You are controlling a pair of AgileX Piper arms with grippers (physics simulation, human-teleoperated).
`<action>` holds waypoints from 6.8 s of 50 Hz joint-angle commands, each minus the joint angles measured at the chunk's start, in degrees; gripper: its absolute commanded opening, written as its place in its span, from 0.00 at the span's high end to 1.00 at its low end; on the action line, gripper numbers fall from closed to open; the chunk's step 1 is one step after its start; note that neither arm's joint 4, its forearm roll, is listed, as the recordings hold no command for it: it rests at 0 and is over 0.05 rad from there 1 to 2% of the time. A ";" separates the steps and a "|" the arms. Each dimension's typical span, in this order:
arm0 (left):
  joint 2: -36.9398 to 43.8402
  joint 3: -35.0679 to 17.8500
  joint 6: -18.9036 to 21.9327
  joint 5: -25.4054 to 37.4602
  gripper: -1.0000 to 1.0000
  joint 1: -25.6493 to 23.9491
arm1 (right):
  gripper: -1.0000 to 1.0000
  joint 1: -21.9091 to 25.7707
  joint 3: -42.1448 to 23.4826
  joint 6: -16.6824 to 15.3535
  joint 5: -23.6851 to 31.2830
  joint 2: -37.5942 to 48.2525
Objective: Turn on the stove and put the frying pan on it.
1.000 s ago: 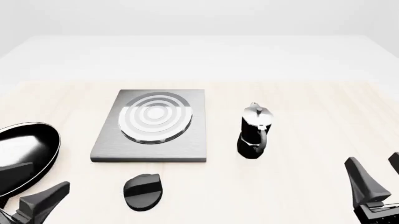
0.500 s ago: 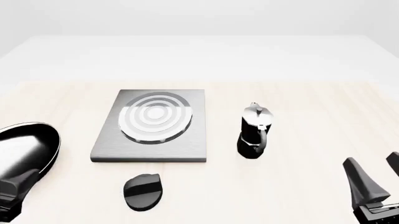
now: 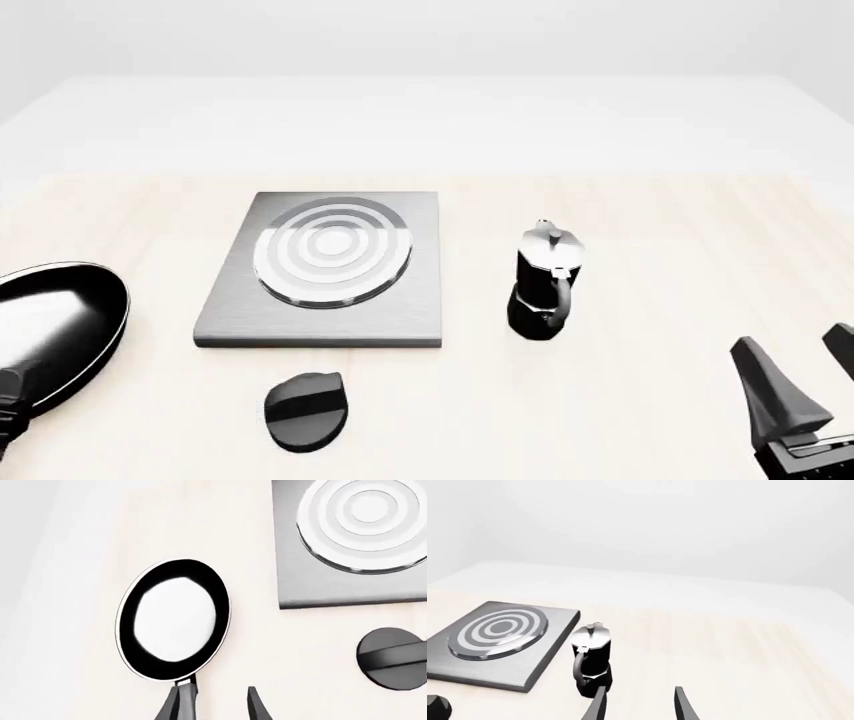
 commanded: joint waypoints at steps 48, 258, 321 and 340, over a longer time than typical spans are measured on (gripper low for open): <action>13.04 15.33 10.63 -20.30 0.00 17.17 | 0.00 1.92 0.89 0.06 -2.32 1.51; 19.94 -6.49 14.55 -14.04 1.00 -17.50 | 0.00 -3.16 -1.12 0.97 1.72 -0.79; 37.15 -10.92 18.33 -26.79 1.00 -27.11 | 0.00 -6.65 0.14 1.74 0.92 -0.79; 41.95 -8.48 19.40 -32.20 1.00 -28.88 | 0.00 -7.97 0.68 1.68 0.66 -0.80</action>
